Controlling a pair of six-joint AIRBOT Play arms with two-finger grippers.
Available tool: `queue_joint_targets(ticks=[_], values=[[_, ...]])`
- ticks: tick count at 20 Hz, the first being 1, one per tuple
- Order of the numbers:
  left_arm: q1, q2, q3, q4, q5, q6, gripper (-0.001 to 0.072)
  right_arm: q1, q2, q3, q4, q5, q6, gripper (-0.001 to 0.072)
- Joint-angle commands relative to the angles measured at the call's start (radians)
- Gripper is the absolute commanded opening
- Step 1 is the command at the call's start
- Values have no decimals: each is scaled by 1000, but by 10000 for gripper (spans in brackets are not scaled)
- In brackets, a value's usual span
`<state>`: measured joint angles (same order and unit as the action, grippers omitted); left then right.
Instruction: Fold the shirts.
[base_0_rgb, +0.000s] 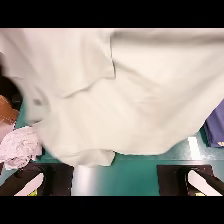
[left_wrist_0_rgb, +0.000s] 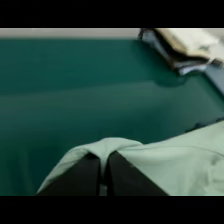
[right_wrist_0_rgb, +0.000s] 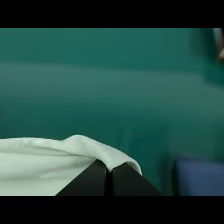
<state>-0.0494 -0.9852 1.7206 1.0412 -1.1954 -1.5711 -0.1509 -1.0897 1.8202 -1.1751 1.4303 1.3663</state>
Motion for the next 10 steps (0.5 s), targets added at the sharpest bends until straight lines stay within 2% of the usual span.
queue_joint_targets(ticks=[1,4,7,10], values=[[0,-173,-194,7,-24,42,26,71,-175,-141,-6,24,3,15],[0,-394,-216,7,23,103,27,102,-372,-202,-4,-19,3,15],[0,-543,-212,4,240,155,26,101,-534,-150,-2,-105,4,15],[0,-588,-212,0,431,193,27,101,-645,-15,-2,-169,4,15]])
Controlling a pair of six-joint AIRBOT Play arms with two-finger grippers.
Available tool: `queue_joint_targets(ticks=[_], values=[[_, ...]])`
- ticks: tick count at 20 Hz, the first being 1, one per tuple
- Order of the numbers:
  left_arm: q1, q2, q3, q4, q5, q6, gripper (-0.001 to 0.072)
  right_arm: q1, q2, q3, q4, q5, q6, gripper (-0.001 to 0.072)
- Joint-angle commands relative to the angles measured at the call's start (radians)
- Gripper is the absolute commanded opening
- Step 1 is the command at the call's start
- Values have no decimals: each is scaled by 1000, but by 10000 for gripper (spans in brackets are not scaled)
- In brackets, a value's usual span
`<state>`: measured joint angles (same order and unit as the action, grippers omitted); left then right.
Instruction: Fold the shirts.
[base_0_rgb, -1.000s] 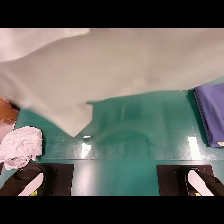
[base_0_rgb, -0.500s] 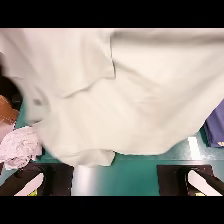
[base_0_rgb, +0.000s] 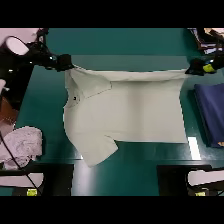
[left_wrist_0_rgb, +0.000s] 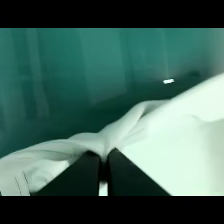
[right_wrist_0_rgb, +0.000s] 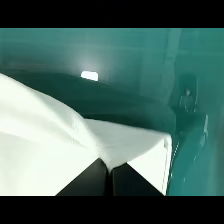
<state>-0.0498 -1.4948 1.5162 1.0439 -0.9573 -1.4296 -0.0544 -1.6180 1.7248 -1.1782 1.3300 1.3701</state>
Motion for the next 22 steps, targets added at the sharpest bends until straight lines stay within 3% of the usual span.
queue_joint_targets(ticks=[1,4,6,10,15,20,21,22], values=[[1,-81,-8,2,233,51,27,5,-136,119,0,-82,0,15],[1,-81,-8,13,226,69,27,3,-161,195,-3,-62,-2,14],[1,-81,-8,32,127,129,26,0,-160,199,-5,6,-15,14],[0,-80,-36,84,-72,121,26,-1,-141,121,-82,123,-25,14],[1,-79,-133,116,-146,120,26,-7,-56,-158,-77,54,-26,15],[0,-80,-175,133,-195,84,29,-5,-26,-293,-29,16,-26,18],[1,-80,-175,147,-206,57,133,-5,-26,-300,-9,27,-26,38],[1,-80,-175,159,-220,35,434,-6,-26,-298,2,32,-26,221]])
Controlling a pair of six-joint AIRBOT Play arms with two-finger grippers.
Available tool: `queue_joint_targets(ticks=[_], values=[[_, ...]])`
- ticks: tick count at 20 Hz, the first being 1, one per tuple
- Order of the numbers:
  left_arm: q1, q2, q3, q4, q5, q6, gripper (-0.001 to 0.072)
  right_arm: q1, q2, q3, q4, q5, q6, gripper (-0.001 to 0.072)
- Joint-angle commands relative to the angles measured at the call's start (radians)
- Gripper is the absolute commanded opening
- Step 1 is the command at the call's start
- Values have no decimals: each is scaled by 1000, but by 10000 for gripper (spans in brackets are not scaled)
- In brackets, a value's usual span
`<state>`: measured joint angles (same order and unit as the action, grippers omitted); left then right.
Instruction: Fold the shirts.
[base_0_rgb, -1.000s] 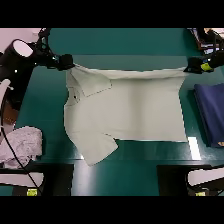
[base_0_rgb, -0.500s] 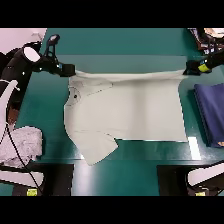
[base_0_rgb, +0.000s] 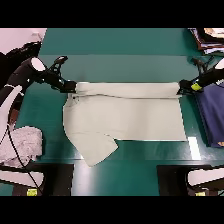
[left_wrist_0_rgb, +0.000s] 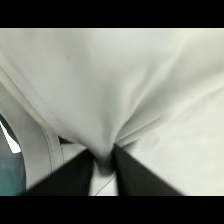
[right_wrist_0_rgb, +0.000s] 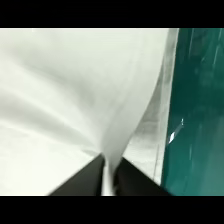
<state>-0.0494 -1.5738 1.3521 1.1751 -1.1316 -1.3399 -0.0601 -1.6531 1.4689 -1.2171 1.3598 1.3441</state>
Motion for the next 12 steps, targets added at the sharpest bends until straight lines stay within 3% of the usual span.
queue_joint_targets(ticks=[1,2,6,12], values=[[0,0,-11,42,-66,-84,555,-2,9,-34,48,10,0,380],[0,9,-11,62,-90,-102,502,-2,10,-18,46,39,0,382],[0,139,-59,177,-186,-161,504,-39,97,0,45,128,-1,376],[0,552,-574,93,-176,-325,504,-94,365,-198,47,87,-11,376]])
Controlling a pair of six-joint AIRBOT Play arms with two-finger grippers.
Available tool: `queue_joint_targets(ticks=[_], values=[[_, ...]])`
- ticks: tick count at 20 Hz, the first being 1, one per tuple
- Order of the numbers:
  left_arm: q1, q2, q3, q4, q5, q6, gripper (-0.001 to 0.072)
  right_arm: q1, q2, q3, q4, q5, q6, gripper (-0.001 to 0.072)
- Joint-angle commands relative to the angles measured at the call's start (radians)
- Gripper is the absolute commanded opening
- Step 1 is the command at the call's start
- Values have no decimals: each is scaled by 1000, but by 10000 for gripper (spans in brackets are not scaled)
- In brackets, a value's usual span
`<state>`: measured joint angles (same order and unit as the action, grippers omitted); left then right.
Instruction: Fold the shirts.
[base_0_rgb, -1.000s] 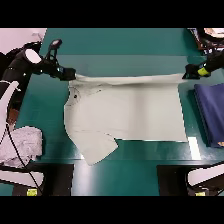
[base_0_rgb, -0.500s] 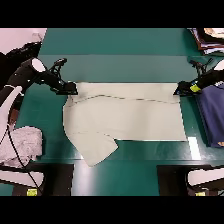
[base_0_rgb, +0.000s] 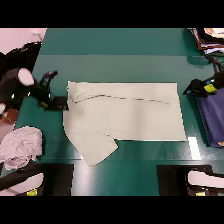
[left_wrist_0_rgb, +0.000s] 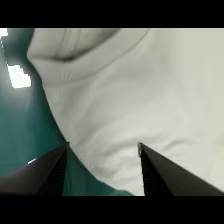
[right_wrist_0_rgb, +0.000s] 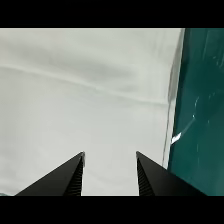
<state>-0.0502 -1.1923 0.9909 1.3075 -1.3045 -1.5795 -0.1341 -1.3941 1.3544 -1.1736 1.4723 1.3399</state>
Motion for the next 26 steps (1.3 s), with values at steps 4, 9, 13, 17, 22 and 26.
queue_joint_targets(ticks=[4,9,13,17,22,26], values=[[1,379,-515,-211,64,-143,504,-18,219,-218,5,-111,-21,376],[-43,390,-662,-337,173,-122,503,-19,263,-257,5,-109,-21,376],[-102,389,-687,-391,286,-123,503,-19,291,-257,5,-109,-21,376],[-112,389,-689,-481,359,-122,479,-20,318,-257,3,-101,-21,376],[-112,389,-660,-507,304,-36,26,-85,360,-351,-29,-66,-22,376],[-112,389,-576,-507,270,39,26,-294,384,-564,-75,-48,-25,439]])
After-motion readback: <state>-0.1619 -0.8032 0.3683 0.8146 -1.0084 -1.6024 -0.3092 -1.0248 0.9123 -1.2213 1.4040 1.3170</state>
